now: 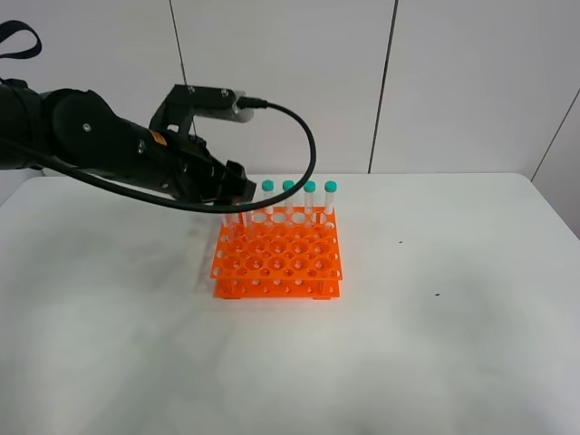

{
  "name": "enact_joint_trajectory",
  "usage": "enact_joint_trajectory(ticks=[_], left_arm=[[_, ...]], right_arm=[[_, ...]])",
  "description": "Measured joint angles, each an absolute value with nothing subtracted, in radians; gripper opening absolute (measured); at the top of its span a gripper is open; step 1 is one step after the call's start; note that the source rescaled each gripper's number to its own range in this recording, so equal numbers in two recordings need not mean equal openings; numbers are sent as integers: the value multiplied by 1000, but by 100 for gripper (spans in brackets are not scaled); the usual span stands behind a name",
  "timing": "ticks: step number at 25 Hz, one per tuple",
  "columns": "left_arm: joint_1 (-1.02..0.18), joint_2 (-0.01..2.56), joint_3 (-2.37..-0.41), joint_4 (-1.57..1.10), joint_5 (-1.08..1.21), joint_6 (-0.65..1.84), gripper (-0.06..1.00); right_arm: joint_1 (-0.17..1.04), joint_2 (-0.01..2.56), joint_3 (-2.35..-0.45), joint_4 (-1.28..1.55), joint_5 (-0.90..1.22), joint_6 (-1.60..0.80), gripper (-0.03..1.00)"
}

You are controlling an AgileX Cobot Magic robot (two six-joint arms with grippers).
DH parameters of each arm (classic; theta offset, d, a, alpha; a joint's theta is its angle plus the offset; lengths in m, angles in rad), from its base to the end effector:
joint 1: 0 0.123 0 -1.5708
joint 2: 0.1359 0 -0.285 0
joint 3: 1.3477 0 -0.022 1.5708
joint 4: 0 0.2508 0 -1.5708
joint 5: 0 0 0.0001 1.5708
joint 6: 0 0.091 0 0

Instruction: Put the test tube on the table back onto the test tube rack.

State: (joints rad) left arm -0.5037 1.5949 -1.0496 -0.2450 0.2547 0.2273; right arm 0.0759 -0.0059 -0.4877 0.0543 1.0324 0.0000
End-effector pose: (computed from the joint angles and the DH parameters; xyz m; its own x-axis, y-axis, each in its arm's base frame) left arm 0.3031 -0.1734 0.2542 -0.5731 0.3044 -0.7608 0.5168 0.8548 -0.0473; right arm -0.0035 0.0040 0.2762 -0.4377 -0.0054 -0.8991 -0.1054 0.9934 0.0454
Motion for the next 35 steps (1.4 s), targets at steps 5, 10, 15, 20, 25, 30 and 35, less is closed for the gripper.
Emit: enact_joint_trajectory(ticks=[5,10,15,20,25,30,35], left_arm=[[-494,1659,-1146,-244,573,232,74],[-415,1760,-1322,-242,775,209,74],[-276,1809,-1423,-112,889,124,74],[-142,1816,-1436,0,970,53,74],[-76,1816,-1436,10,1079,46,74],[-73,1816,-1436,12,1173,46,74],[-73,1780,-1388,12,1173,46,74]], right_arm=[[76,-6,-488,54,1032,0,100],[76,-6,-488,54,1032,0,100],[76,-6,-488,54,1032,0,100],[76,-6,-488,54,1032,0,100],[76,-6,-488,54,1032,0,100],[76,-6,-488,54,1032,0,100],[76,-6,-488,54,1032,0,100]])
